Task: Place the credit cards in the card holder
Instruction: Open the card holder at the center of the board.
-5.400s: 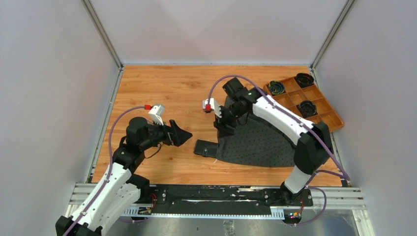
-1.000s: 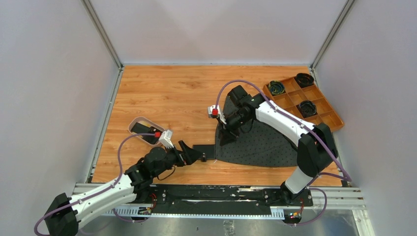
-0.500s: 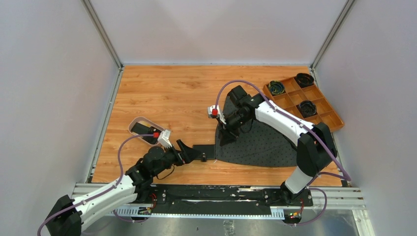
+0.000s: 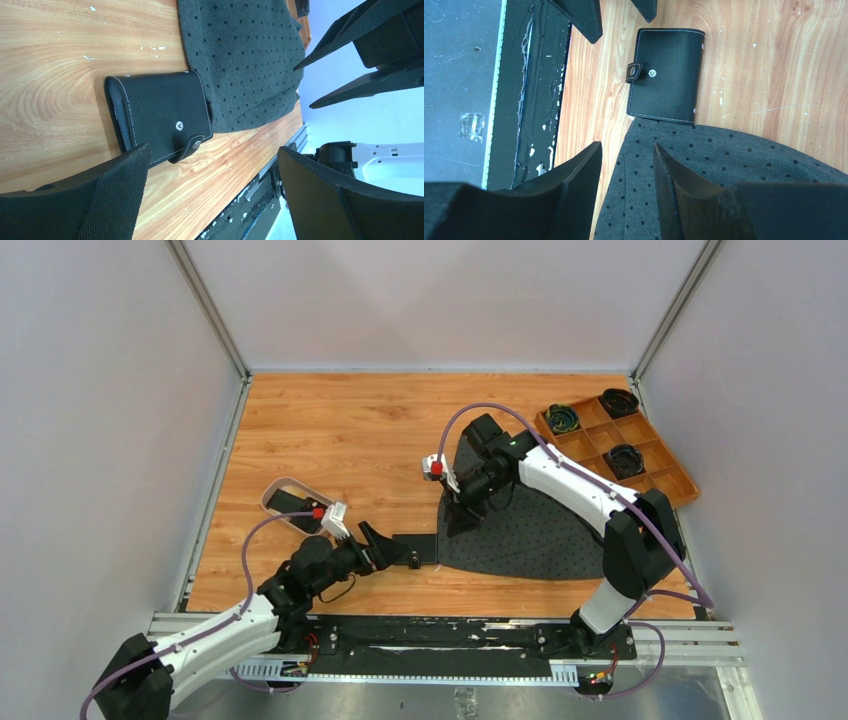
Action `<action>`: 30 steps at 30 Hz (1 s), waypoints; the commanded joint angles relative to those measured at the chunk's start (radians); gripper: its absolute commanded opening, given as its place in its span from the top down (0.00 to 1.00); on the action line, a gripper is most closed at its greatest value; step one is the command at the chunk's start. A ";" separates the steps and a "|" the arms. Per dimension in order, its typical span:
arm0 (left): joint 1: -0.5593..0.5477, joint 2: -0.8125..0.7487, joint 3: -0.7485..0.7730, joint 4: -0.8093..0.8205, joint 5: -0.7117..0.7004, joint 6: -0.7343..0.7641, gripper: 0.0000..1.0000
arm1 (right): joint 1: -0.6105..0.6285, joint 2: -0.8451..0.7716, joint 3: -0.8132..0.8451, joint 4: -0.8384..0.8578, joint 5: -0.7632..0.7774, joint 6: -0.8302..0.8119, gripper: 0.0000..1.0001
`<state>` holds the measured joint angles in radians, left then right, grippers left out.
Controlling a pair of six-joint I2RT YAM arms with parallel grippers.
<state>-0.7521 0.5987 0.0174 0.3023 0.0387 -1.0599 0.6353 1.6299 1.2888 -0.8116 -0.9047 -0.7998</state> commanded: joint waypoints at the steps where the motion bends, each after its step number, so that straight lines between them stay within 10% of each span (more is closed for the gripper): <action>1: 0.013 0.039 -0.061 0.081 0.024 -0.023 0.01 | 0.009 0.010 -0.013 -0.014 0.010 0.001 0.54; 23: 0.013 0.292 -0.029 0.077 0.009 -0.051 0.26 | 0.009 0.009 -0.016 -0.018 0.009 -0.009 0.54; 30: 0.013 0.136 0.050 -0.158 -0.052 0.039 0.26 | 0.010 0.008 -0.017 -0.020 0.006 -0.013 0.54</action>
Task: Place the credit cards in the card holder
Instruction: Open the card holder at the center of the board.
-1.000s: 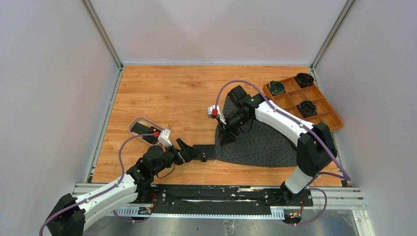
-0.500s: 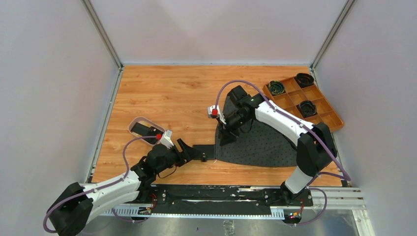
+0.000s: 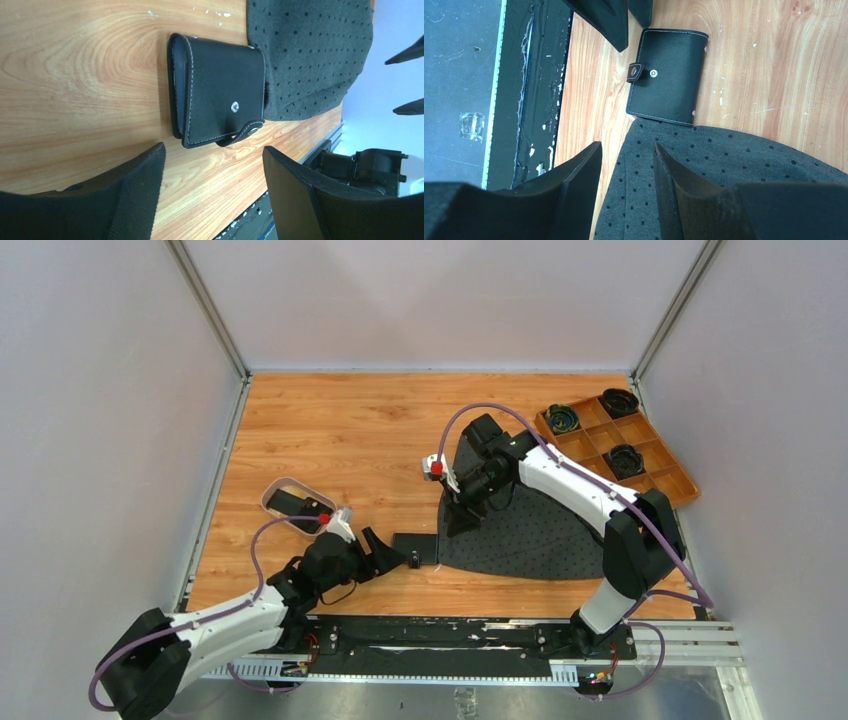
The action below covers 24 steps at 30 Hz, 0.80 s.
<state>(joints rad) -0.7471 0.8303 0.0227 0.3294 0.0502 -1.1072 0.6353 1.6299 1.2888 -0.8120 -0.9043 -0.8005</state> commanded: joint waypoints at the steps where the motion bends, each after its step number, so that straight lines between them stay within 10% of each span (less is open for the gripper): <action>1: 0.008 -0.123 0.051 -0.227 -0.086 0.096 0.26 | 0.009 0.008 -0.018 -0.019 0.004 -0.012 0.54; 24: 0.008 0.151 0.119 -0.081 -0.099 0.117 0.39 | 0.009 0.016 -0.013 -0.026 0.007 -0.016 0.54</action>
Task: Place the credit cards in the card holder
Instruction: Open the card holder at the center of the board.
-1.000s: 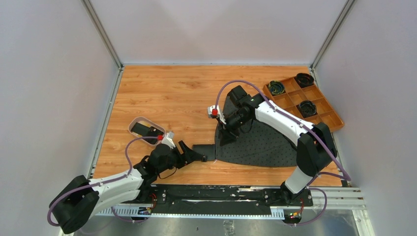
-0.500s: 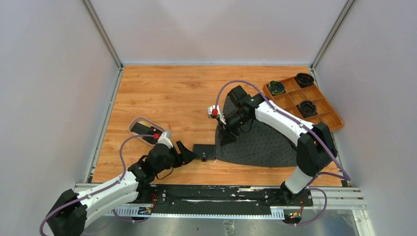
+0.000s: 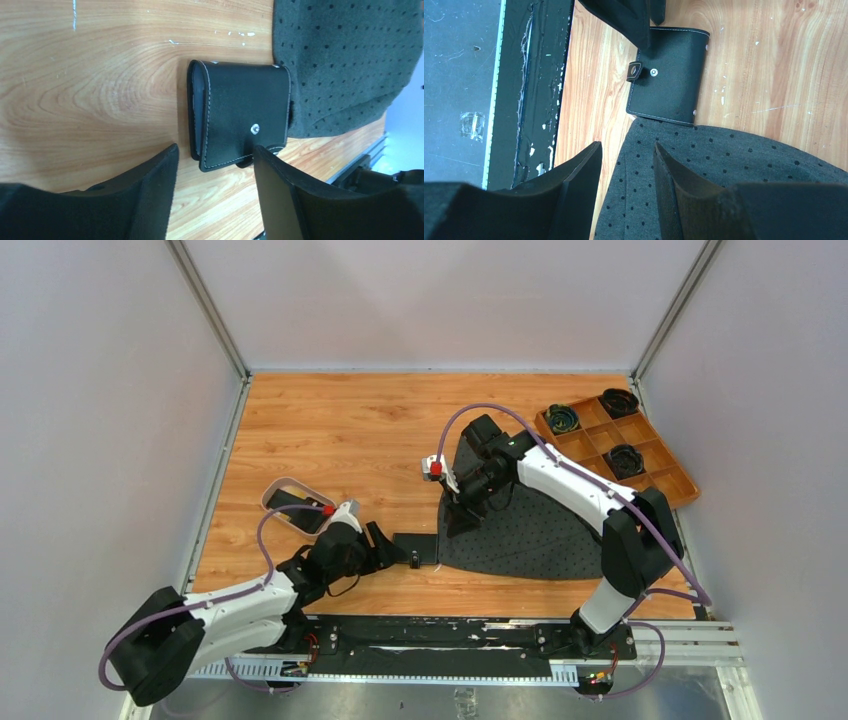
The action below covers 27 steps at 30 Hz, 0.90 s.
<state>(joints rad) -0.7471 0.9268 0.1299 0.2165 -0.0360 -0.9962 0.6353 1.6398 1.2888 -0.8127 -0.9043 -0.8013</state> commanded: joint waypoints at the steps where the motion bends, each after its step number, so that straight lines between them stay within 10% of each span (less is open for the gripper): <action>1: 0.008 0.067 0.017 0.035 -0.013 0.005 0.45 | 0.010 0.007 -0.013 -0.025 0.007 -0.016 0.54; 15: 0.008 0.028 0.014 0.064 -0.028 -0.090 0.99 | 0.010 0.004 -0.014 -0.026 0.008 -0.018 0.54; 27: 0.009 -0.273 -0.092 0.064 -0.092 -0.353 1.00 | 0.088 -0.101 -0.128 0.141 0.006 -0.279 0.37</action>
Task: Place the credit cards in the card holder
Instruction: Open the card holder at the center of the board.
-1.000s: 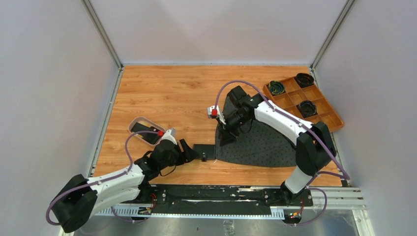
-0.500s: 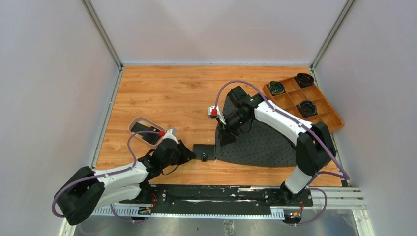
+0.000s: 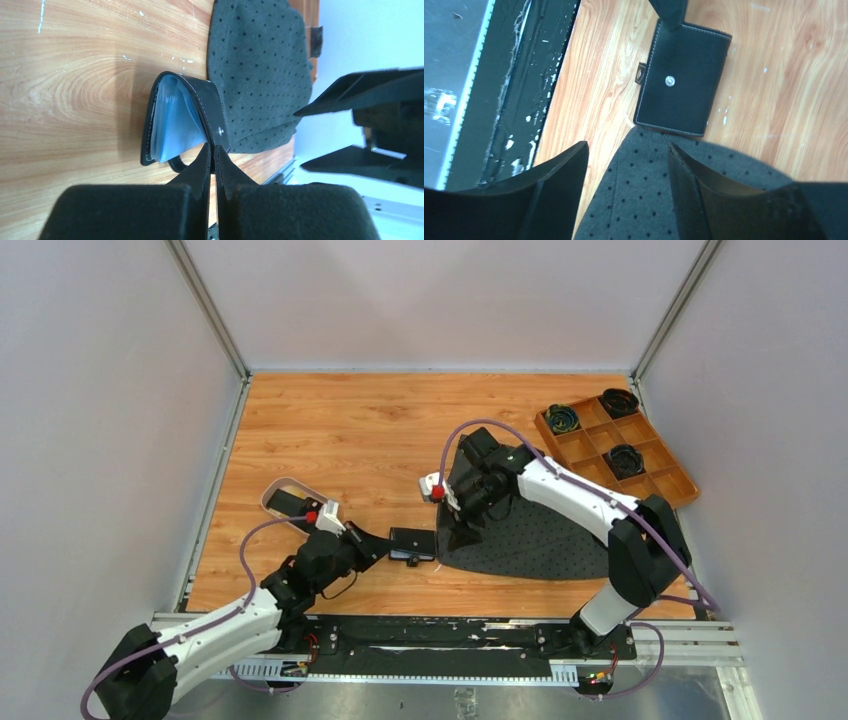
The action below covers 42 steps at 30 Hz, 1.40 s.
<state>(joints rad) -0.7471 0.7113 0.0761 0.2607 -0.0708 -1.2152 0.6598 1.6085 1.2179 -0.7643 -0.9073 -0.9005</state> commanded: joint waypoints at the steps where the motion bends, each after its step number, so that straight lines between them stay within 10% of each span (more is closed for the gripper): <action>1: 0.009 -0.072 -0.045 0.020 -0.065 -0.161 1.00 | 0.079 -0.089 -0.092 0.141 0.039 -0.197 0.35; 8: 0.011 -0.184 -0.103 0.022 -0.126 -0.332 1.00 | 0.230 -0.107 -0.246 0.522 0.289 0.042 0.32; 18: 0.012 -0.205 -0.133 0.022 -0.133 -0.362 1.00 | 0.281 -0.068 -0.232 0.644 0.530 0.167 0.40; 29: 0.012 -0.203 -0.144 0.022 -0.136 -0.359 1.00 | 0.285 -0.075 -0.220 0.621 0.514 0.151 0.81; 42: 0.015 -0.190 -0.149 0.021 -0.138 -0.356 1.00 | 0.300 -0.086 -0.216 0.585 0.482 0.126 0.71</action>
<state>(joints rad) -0.7414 0.5175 0.0105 0.2604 -0.1875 -1.5715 0.9405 1.5364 0.9718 -0.1501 -0.4038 -0.7597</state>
